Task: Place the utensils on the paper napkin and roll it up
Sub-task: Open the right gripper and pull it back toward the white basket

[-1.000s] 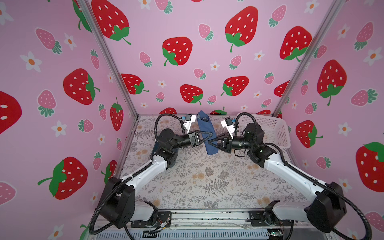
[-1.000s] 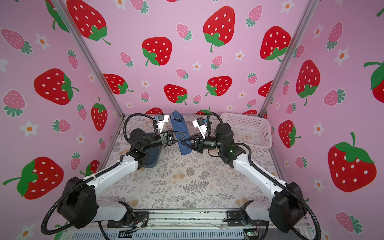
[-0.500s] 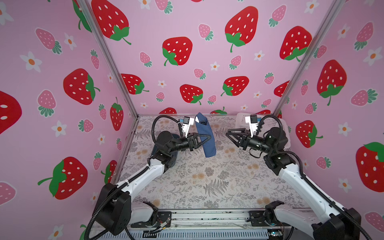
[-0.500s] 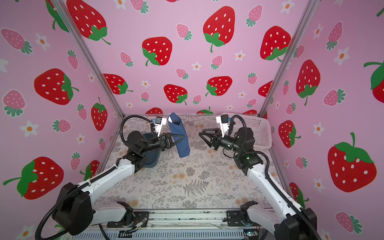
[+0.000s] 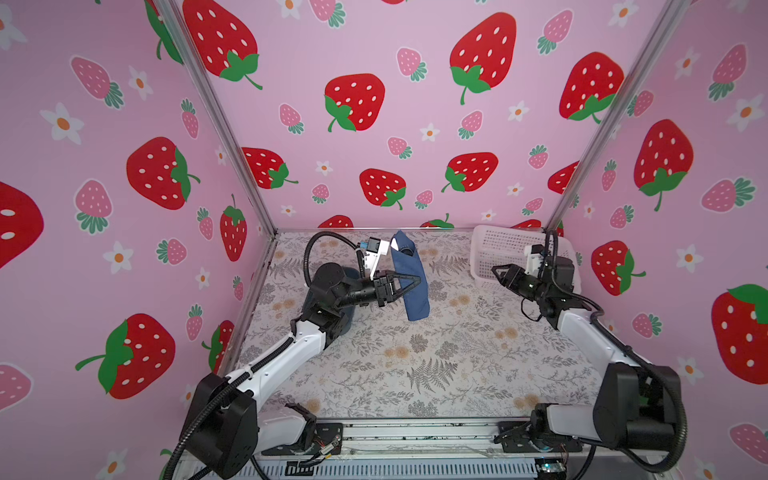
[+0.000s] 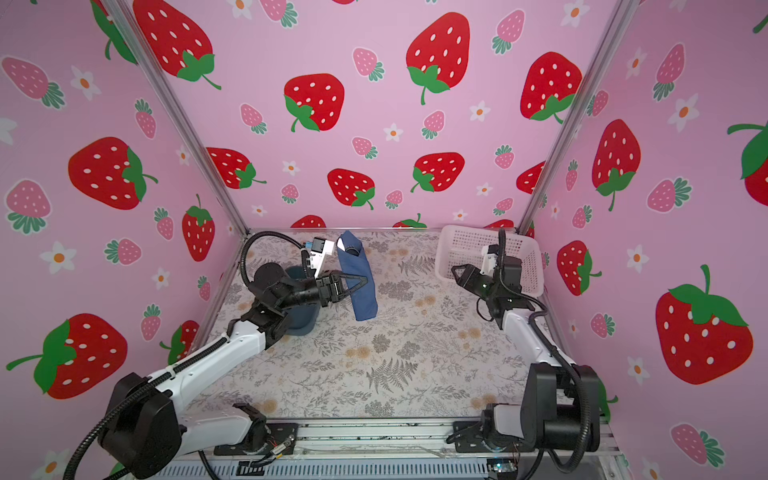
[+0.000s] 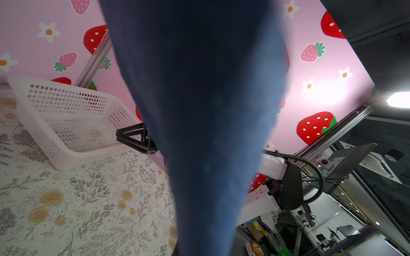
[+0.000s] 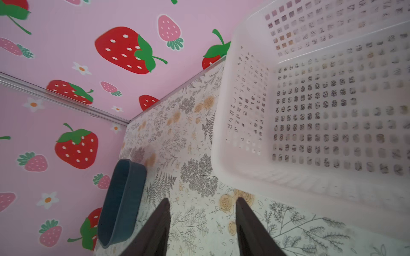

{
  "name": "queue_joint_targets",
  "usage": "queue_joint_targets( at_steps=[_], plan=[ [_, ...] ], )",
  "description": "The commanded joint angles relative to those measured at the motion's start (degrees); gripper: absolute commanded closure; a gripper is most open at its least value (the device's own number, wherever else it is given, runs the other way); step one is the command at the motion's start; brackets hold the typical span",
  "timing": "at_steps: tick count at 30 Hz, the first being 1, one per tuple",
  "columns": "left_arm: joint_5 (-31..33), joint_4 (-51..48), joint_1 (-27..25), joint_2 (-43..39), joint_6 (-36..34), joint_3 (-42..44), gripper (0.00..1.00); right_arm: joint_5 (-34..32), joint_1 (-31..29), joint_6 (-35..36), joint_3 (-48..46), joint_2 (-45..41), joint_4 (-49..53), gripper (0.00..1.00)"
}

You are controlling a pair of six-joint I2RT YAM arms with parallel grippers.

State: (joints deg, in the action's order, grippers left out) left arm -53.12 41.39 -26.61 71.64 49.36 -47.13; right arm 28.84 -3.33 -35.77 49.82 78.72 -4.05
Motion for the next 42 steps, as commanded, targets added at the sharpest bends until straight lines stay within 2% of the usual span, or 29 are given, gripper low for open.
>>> queue_joint_targets(
  at_steps=[1,4,5,12,18,22,25,29,33,39,42],
  plan=[
    [-0.53,0.96,0.16,-2.44,-1.17,0.20,0.92,-4.84,-0.05,9.40,5.37,2.31,6.91,0.49],
    [-0.21,0.53,0.11,-2.97,-1.79,0.29,0.92,-4.89,-0.24,12.34,8.08,6.06,8.48,0.49],
    [0.05,0.15,0.16,-3.15,-1.90,0.37,0.92,-5.16,-0.33,13.15,9.17,7.35,9.32,0.45],
    [0.14,-0.29,0.16,-3.87,-1.73,0.31,0.92,-7.71,-2.65,21.43,17.84,15.92,17.00,0.41],
    [1.47,-1.22,0.16,-5.83,-1.98,1.90,0.92,-4.70,-4.24,23.64,22.09,22.41,17.88,0.41],
    [2.54,-1.87,0.16,-6.86,-1.94,2.44,0.92,-1.22,-6.12,25.07,30.37,28.91,26.84,0.41],
    [3.64,-3.57,0.07,-7.82,-2.86,2.88,0.92,-1.80,-8.75,26.76,31.56,30.59,28.22,0.41],
    [4.23,-5.28,0.07,-8.40,-3.81,3.06,0.92,-3.83,-11.95,29.26,30.44,30.12,30.43,0.41],
    [4.86,-5.99,0.16,-8.23,-4.36,3.23,0.92,-2.87,-14.80,31.28,25.13,27.14,29.71,0.43],
    [5.07,-5.65,0.13,-7.87,-4.19,3.01,0.92,3.09,-22.25,35.45,15.23,20.10,30.45,0.46],
    [5.13,-6.00,0.15,-7.93,-4.27,2.80,0.92,7.16,-26.24,34.56,10.93,15.66,31.38,0.45]
  ],
)
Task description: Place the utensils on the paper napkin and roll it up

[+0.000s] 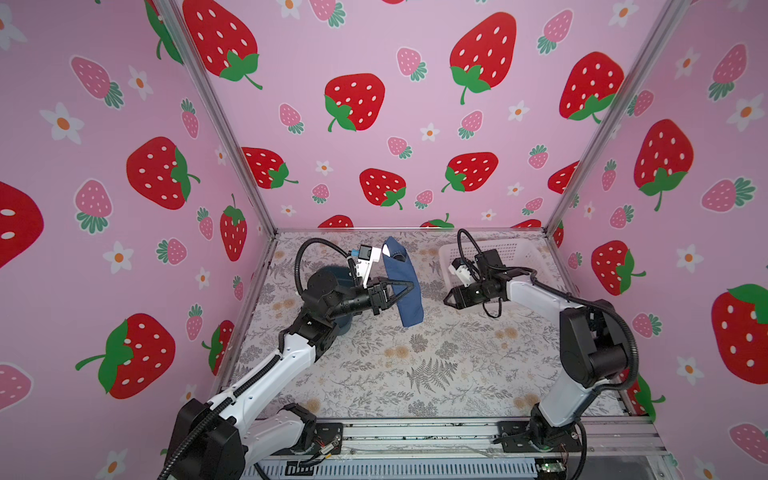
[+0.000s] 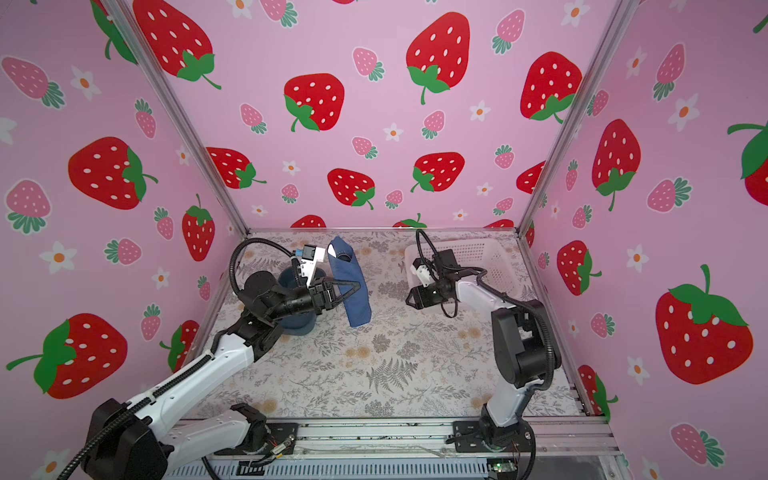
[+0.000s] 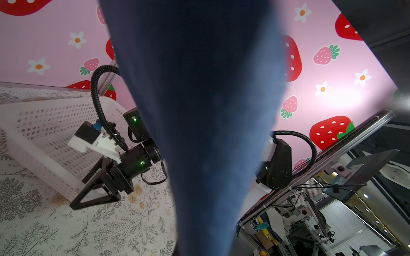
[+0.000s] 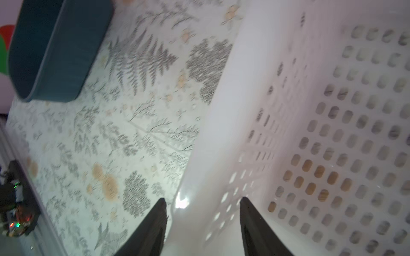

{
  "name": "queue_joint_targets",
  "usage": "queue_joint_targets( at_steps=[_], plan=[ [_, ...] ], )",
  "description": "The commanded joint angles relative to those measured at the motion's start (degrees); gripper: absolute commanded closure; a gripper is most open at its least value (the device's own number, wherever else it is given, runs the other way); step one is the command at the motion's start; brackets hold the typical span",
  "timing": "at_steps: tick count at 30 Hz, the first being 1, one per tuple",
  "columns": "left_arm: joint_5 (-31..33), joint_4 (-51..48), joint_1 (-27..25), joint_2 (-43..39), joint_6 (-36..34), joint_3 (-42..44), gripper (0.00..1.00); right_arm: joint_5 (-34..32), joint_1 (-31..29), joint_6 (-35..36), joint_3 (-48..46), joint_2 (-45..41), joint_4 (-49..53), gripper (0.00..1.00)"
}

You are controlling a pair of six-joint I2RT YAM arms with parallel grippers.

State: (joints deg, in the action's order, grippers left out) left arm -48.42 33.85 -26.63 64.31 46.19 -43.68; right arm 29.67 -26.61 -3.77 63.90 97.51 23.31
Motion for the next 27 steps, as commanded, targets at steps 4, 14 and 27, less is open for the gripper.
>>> queue_joint_targets(
  at_steps=[4,14,27],
  plan=[
    [1.05,1.23,0.18,-0.43,-1.20,-0.68,0.92,0.15,-3.82,-3.75,-8.14,-13.95,0.95,0.43],
    [-1.37,2.51,0.09,1.84,0.02,-2.17,0.92,-30.78,17.36,-31.02,-17.99,-40.76,-1.90,0.34],
    [0.06,2.46,0.09,0.55,0.32,-0.30,0.92,-13.81,27.05,-45.35,-30.99,-39.90,-14.97,0.32]
  ],
)
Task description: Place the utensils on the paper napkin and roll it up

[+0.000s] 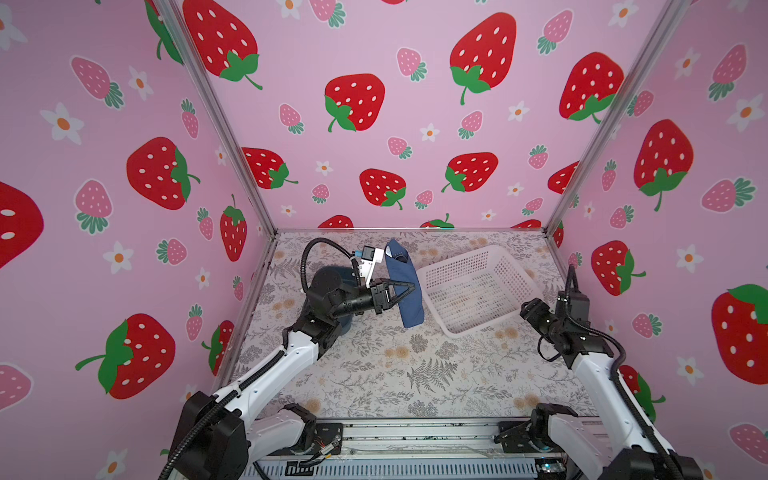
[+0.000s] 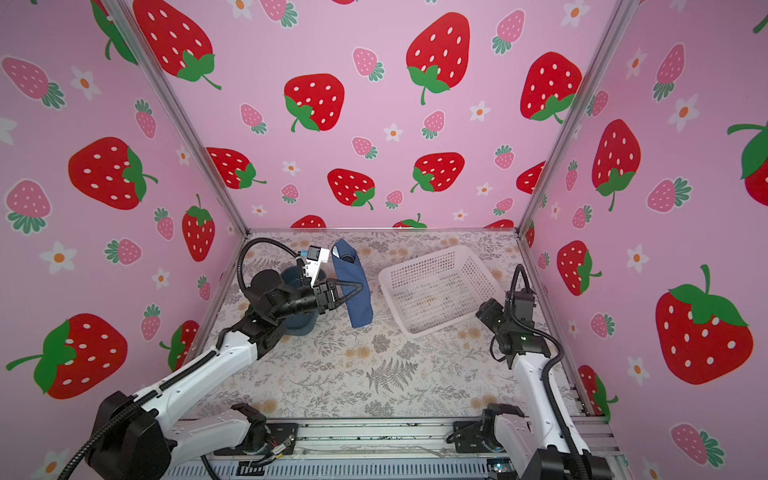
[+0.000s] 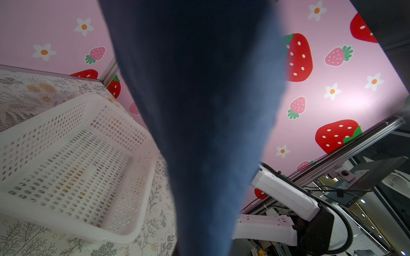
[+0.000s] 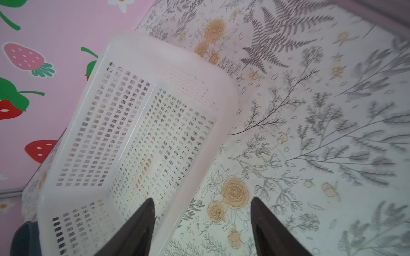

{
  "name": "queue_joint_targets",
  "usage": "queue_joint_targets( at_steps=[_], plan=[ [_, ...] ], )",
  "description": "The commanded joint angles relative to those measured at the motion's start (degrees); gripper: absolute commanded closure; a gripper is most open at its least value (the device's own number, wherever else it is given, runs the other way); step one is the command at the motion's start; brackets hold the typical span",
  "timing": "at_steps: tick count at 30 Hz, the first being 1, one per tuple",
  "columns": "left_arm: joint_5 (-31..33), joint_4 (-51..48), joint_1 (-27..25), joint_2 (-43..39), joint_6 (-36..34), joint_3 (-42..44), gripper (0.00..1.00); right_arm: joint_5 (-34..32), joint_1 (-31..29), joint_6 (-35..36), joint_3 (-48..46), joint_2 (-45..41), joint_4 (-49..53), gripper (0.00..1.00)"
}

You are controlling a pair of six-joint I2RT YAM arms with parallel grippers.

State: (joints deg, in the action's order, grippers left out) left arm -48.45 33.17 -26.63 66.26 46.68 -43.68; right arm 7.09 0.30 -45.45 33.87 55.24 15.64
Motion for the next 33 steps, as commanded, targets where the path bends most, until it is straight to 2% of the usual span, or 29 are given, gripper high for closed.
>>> queue_joint_targets(
  at_steps=[1,8,12,23,28,31,33],
  plan=[
    [0.02,3.07,0.10,-1.31,-0.22,-0.35,0.92,10.84,0.15,-3.28,-1.08,3.76,-8.67,0.33],
    [-0.26,2.98,0.09,-0.28,-0.36,-0.34,0.92,15.53,-0.75,6.36,2.44,13.73,-7.60,0.58],
    [-1.33,2.92,0.09,1.27,-0.09,-1.19,0.92,14.59,-3.57,13.72,5.78,18.73,-4.90,0.64],
    [-3.00,1.29,-0.16,6.40,0.37,-3.45,0.91,14.55,-16.94,28.21,19.87,35.85,0.28,0.66],
    [-4.31,-5.24,-0.30,10.71,-1.46,-5.95,0.92,15.43,-22.04,32.84,26.18,41.11,2.52,0.66],
    [-3.51,-13.04,-0.82,14.33,-4.81,-9.22,0.92,17.41,-23.23,33.76,27.06,41.06,1.55,0.60],
    [-4.08,-17.74,-1.29,17.61,-7.01,-12.36,0.93,16.02,-23.33,33.01,26.79,39.78,1.00,0.54]
  ],
)
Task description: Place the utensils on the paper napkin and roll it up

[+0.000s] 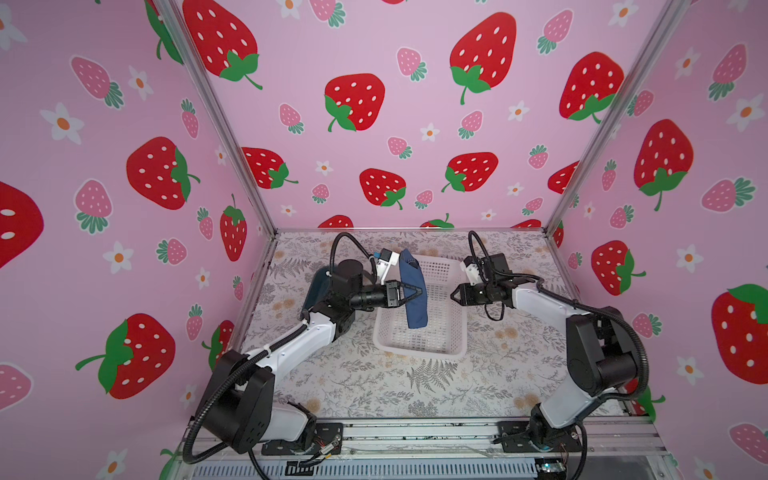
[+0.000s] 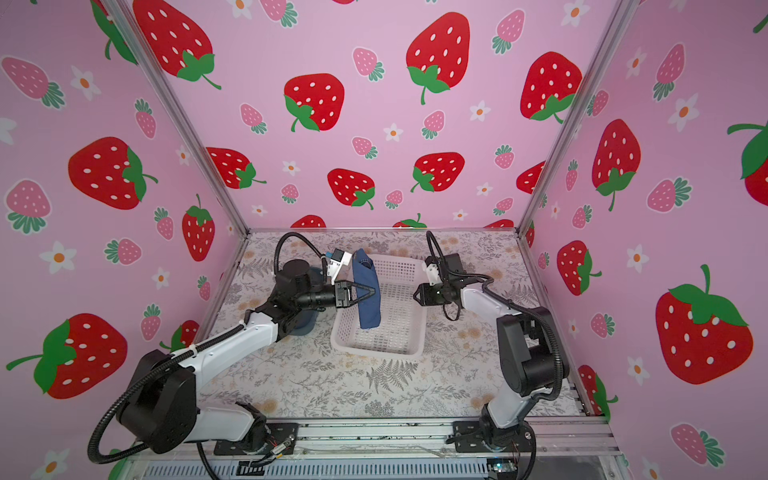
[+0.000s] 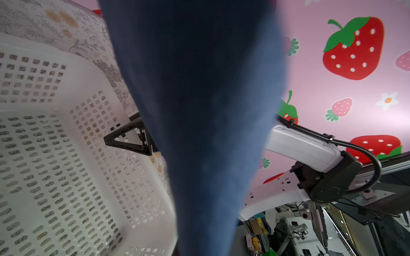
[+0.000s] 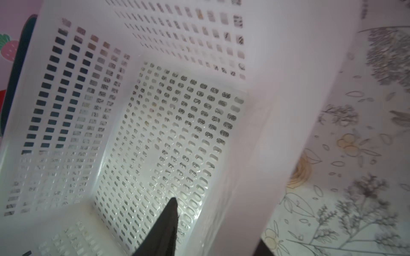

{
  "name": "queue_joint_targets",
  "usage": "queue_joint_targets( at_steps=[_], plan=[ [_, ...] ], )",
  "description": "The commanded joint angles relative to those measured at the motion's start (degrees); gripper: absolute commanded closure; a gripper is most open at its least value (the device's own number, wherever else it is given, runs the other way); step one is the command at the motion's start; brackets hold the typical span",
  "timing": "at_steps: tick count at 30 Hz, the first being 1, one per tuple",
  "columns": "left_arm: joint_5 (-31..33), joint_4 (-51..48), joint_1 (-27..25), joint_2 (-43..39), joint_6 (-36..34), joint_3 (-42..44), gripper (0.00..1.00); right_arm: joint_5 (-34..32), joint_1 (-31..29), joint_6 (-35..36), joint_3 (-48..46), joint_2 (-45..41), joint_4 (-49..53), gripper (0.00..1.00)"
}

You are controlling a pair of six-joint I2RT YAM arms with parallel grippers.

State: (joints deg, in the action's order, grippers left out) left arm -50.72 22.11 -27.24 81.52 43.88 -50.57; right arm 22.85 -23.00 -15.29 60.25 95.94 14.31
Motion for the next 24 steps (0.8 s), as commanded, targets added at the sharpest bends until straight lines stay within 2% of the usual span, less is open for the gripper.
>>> queue_joint_targets(
  at_steps=[1,4,5,6,15,24],
  plan=[
    [-1.80,-7.95,-1.03,3.76,-4.69,-6.61,0.93,-0.97,0.03,2.52,-0.01,-1.73,1.96,0.53],
    [-0.62,-13.81,-1.95,9.03,-5.71,-11.23,0.93,-6.52,-0.01,0.55,-2.61,-5.57,0.27,0.49],
    [-0.37,-15.88,-2.36,11.02,-6.14,-12.90,0.98,-7.85,0.23,0.11,-3.66,-7.05,-0.25,0.49],
    [-0.30,-17.68,-2.91,12.97,-6.57,-14.54,0.98,-8.39,0.39,-0.45,-4.78,-8.68,-0.90,0.45],
    [0.53,-23.97,-6.90,25.47,-6.81,-22.75,0.99,-16.08,1.30,-10.61,-15.91,-23.45,-6.65,0.42],
    [1.94,-19.57,-7.38,29.63,-2.54,-21.77,1.00,-13.21,1.30,-14.52,-21.56,-29.79,-11.23,0.41]
  ],
)
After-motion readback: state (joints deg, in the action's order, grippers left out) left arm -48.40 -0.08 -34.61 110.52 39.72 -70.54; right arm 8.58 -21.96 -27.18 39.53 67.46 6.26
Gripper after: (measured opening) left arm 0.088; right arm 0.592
